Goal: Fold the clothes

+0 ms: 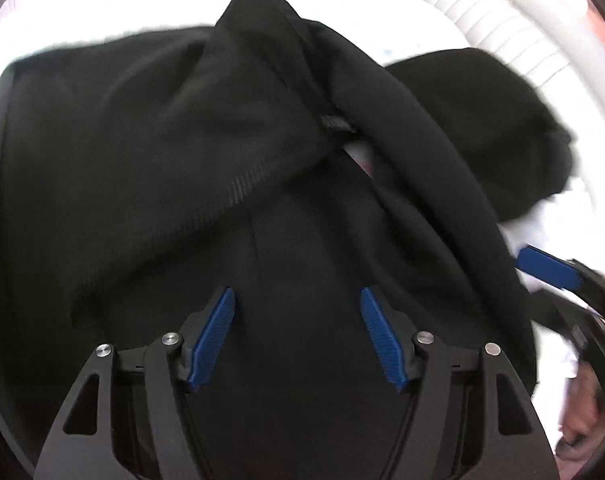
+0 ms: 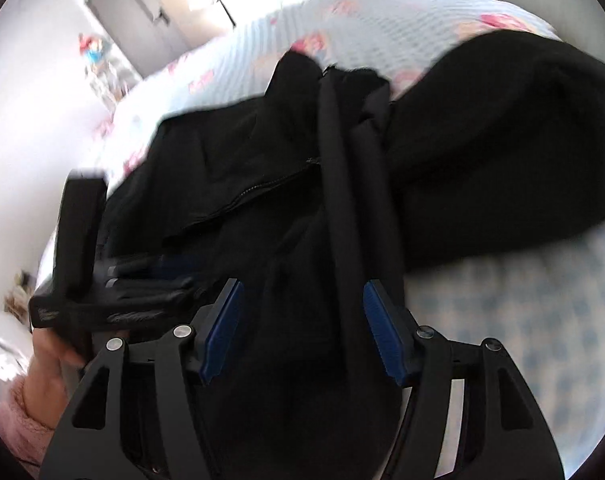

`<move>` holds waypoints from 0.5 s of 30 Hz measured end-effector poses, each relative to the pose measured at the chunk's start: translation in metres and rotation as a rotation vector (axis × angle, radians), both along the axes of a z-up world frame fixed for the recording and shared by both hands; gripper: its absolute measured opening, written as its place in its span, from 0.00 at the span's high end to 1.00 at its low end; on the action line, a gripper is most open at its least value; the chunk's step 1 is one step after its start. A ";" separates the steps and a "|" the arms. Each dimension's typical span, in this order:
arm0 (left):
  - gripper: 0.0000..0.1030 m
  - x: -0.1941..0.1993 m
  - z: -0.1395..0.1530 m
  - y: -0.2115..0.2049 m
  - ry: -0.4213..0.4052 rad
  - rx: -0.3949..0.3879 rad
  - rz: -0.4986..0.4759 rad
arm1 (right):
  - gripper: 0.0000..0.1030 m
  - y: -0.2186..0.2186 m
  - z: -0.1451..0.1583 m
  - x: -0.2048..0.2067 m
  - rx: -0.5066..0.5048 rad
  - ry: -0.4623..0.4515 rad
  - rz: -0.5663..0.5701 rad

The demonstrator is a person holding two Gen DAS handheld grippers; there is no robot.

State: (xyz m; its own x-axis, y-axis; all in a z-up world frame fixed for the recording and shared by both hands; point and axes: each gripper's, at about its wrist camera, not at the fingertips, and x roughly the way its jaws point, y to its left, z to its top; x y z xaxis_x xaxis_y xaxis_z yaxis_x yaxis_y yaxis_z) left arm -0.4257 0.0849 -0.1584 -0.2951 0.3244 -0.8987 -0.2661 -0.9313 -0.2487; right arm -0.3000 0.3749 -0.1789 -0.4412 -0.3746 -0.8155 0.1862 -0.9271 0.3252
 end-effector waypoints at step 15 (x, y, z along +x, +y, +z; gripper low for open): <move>0.40 -0.039 0.034 -0.134 0.336 -0.184 0.470 | 0.40 -0.001 -0.031 -0.071 0.109 0.090 -0.123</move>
State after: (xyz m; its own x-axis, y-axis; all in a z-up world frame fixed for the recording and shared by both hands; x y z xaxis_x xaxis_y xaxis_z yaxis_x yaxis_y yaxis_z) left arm -0.4645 -0.0487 -0.1243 -0.6463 -0.0610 -0.7606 0.1479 -0.9879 -0.0464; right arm -0.3709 0.3743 -0.2101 -0.5516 -0.2246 -0.8033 0.0928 -0.9736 0.2085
